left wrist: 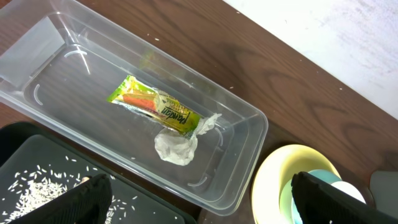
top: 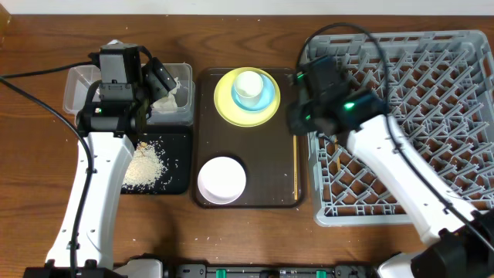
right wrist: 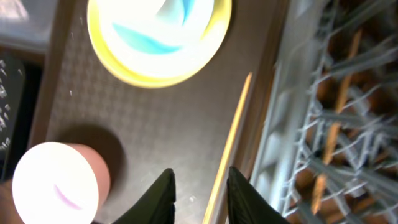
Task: Sort waste into correct bins and load items into the dishwasher rack
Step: 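Return the right gripper to the second chopstick and grasp it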
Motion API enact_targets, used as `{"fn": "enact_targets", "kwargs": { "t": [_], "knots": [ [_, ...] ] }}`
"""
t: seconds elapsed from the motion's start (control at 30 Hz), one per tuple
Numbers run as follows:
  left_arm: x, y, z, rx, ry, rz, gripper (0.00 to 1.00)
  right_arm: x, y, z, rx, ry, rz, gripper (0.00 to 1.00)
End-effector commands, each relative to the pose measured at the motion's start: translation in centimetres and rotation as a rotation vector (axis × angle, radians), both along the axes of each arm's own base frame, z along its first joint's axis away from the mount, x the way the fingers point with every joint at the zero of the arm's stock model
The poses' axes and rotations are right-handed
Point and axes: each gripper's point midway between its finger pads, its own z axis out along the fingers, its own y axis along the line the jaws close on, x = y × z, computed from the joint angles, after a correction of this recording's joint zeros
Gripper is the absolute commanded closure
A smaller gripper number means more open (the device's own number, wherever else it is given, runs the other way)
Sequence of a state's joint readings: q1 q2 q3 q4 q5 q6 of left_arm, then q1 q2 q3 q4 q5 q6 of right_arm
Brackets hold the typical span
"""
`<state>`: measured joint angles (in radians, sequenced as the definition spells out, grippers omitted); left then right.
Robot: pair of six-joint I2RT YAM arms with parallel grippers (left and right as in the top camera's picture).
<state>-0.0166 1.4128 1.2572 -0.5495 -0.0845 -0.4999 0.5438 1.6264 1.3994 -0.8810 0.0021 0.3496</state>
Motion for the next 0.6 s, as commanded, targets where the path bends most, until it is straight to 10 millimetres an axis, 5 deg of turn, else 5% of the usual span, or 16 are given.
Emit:
{"fn": "enact_targets", "kwargs": {
  "t": [0.0,0.57],
  "knots": [
    [0.3,0.3,0.4,0.005,-0.010,0.007,0.05,-0.2,0.7,-1.7,-0.081,-0.003,-0.097,0.70],
    [0.3,0.3,0.4,0.005,-0.010,0.007,0.05,-0.8,0.3,-11.8,-0.285,0.166,-0.217,0.71]
  ]
}}
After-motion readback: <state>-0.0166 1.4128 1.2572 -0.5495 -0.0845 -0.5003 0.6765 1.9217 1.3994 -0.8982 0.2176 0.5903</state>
